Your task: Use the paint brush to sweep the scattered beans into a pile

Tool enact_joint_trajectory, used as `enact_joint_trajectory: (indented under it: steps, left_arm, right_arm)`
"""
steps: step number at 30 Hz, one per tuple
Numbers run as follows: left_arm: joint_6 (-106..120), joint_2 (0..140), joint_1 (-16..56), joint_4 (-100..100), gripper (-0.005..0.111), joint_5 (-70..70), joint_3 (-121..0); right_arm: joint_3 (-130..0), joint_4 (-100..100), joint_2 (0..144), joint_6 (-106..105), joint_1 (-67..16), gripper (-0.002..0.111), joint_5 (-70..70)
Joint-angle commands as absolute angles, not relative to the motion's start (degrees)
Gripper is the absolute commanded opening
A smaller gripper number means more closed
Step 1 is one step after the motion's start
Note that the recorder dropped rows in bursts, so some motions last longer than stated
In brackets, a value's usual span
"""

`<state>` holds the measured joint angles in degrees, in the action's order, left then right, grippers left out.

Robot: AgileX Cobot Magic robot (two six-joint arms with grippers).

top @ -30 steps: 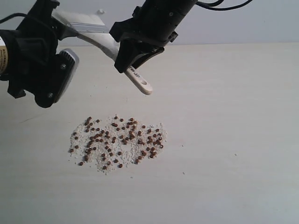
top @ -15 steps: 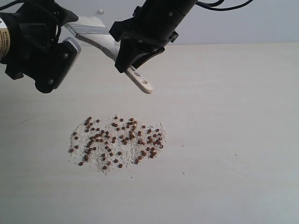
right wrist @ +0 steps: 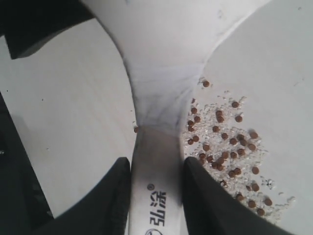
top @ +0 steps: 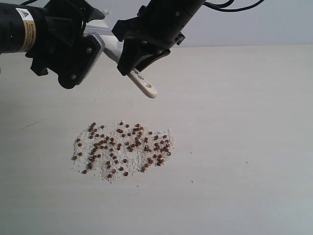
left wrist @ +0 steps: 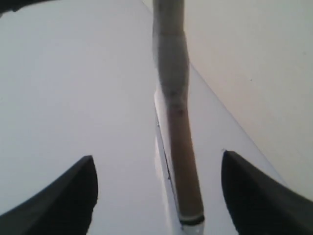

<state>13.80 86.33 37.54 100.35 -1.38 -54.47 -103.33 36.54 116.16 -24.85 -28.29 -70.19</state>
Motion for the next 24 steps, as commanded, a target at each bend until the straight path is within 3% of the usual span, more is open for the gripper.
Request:
enact_joint_trajectory:
  steps: [1, 6, 9, 13, 16, 21, 24]
  left_arm:
    - [12.91, 88.92, 37.75, 99.95, 0.067, -1.30, -56.38]
    - [12.91, 90.19, 37.75, 99.95, 0.061, -1.31, -56.86]
    - [12.91, 90.19, 37.75, 99.95, 0.039, -1.31, -56.96]
    - [12.91, 90.19, 37.75, 99.22, 0.000, -1.31, -56.96]
    - [12.91, 90.19, 37.75, 94.21, 0.000, -1.31, -56.96]
    - [12.77, 90.19, 37.75, 87.49, 0.000, -1.31, -56.96]
    - [12.77, 90.19, 37.75, 82.40, 0.000, -2.77, -56.96]
  right_arm:
    - [-103.74, 38.06, 115.92, -25.28, -28.33, 0.000, -69.96]
    - [-103.74, 38.22, 115.92, -25.28, -28.33, 0.000, -69.96]
    - [-103.74, 38.22, 115.92, -25.28, -28.33, 0.000, -69.96]
    - [-103.74, 38.10, 115.92, -25.28, -28.33, 0.000, -69.96]
    - [-103.74, 37.68, 115.92, -25.28, -28.33, 0.001, -69.96]
    - [-104.91, 36.00, 115.92, -25.40, -28.20, 0.025, -69.96]
    - [-107.71, 33.26, 115.78, -25.28, -28.20, 0.052, -69.96]
